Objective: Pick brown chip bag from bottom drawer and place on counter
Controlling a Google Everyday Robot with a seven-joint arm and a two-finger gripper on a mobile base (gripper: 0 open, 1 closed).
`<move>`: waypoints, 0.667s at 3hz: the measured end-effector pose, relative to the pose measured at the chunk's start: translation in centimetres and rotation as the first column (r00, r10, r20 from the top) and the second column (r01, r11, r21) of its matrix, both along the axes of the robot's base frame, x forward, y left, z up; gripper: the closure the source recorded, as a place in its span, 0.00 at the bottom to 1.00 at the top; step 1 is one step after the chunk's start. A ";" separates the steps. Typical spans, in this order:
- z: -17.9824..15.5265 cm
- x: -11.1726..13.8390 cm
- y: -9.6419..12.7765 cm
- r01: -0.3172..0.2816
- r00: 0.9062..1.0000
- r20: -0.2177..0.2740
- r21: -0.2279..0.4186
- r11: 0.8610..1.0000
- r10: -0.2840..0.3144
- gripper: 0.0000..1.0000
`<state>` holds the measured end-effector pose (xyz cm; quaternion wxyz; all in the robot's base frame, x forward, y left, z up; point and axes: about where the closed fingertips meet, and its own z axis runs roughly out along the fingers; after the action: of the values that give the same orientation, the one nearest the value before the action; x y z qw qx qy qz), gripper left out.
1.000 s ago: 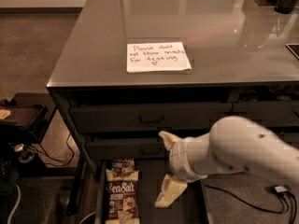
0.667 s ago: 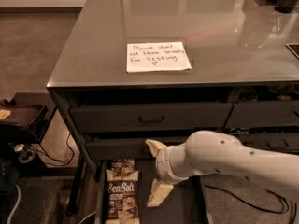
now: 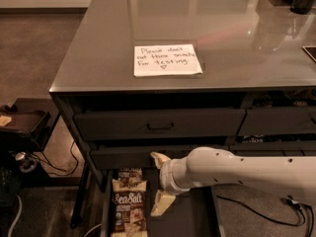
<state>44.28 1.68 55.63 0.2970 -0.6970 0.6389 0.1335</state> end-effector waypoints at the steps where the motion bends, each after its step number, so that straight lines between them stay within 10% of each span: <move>1: -3.9 0.1 -1.4 0.002 1.000 -0.006 0.006 1.000 -0.002 0.00; 2: -11.0 0.4 -1.9 -0.013 1.000 0.005 0.016 1.000 0.013 0.00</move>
Offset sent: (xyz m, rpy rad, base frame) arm 0.0095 -0.0232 -0.2106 0.0467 -0.0139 0.0130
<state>44.63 -0.27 44.60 0.3032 -0.6991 0.6325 0.1389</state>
